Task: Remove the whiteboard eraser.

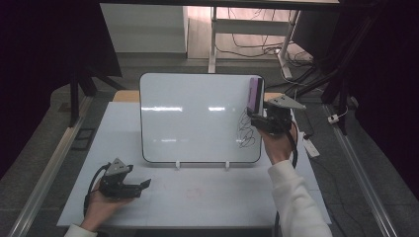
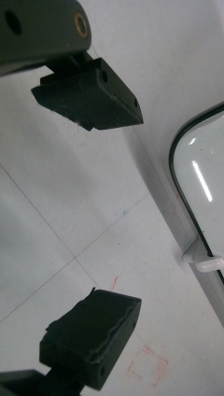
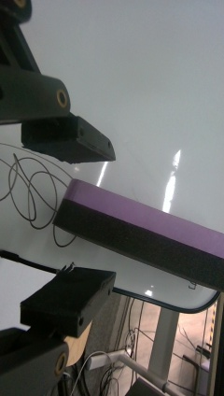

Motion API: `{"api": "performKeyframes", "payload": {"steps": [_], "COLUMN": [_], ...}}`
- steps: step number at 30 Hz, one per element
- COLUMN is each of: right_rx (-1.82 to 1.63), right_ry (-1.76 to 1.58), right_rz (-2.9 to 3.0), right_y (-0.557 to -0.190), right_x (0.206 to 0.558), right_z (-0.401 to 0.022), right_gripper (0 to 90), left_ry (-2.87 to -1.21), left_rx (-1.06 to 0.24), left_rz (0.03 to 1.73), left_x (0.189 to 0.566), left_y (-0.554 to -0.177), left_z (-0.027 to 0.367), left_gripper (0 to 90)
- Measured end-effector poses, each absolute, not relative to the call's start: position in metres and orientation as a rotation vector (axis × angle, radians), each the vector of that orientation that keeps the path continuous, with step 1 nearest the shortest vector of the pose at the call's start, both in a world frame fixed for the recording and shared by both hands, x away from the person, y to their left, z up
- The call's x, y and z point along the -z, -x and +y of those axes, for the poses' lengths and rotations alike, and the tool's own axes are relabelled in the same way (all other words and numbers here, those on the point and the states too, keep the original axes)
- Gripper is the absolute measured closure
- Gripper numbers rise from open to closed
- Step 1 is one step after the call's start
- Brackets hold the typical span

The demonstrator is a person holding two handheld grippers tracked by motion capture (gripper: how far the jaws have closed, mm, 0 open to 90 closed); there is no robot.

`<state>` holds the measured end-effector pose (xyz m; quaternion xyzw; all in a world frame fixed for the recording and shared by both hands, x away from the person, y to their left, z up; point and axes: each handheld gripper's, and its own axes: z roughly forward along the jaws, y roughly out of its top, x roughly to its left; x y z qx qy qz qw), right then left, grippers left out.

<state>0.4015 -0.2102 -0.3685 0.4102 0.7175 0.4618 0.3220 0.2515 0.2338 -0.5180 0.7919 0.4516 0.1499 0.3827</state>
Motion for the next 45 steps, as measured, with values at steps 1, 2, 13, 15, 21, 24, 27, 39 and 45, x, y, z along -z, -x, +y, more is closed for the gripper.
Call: {"api": "performKeyframes", "payload": {"steps": [1,2,13,15,21,24,27,39,45], "right_rx": [-1.213,-1.203,-1.209,-1.228,-1.231,-1.232,-1.239,-1.330,-1.370], "right_ry": [-1.077,-1.088,-1.159,-1.188,-1.195,-1.181,-1.173,-1.074,-1.009], "right_rz": [1.884,1.880,1.864,1.850,1.823,1.819,1.813,1.827,1.897], "right_y": [-0.402,-0.404,-0.416,-0.416,-0.413,-0.412,-0.411,-0.384,-0.361], "right_x": [0.368,0.369,0.368,0.368,0.368,0.368,0.368,0.363,0.380], "right_z": [-0.210,-0.208,-0.202,-0.202,-0.202,-0.204,-0.205,-0.219,-0.230], "right_gripper": [37.4,40.5,53.1,55.4,61.5,62.7,63.4,64.0,63.9], "left_ry": [-2.020,-2.022,-2.021,-2.021,-2.023,-2.024,-2.025,-2.024,-2.028], "left_rx": [-0.382,-0.381,-0.381,-0.381,-0.380,-0.381,-0.382,-0.385,-0.388], "left_rz": [1.152,1.151,1.149,1.148,1.148,1.151,1.152,1.155,1.153], "left_x": [0.518,0.518,0.519,0.519,0.520,0.520,0.520,0.520,0.521], "left_y": [-0.252,-0.252,-0.252,-0.252,-0.252,-0.252,-0.252,-0.252,-0.253], "left_z": [0.234,0.234,0.235,0.235,0.235,0.235,0.235,0.236,0.235], "left_gripper": [13.3,13.3,13.3,13.3,13.3,13.4,13.4,13.4,13.6]}}
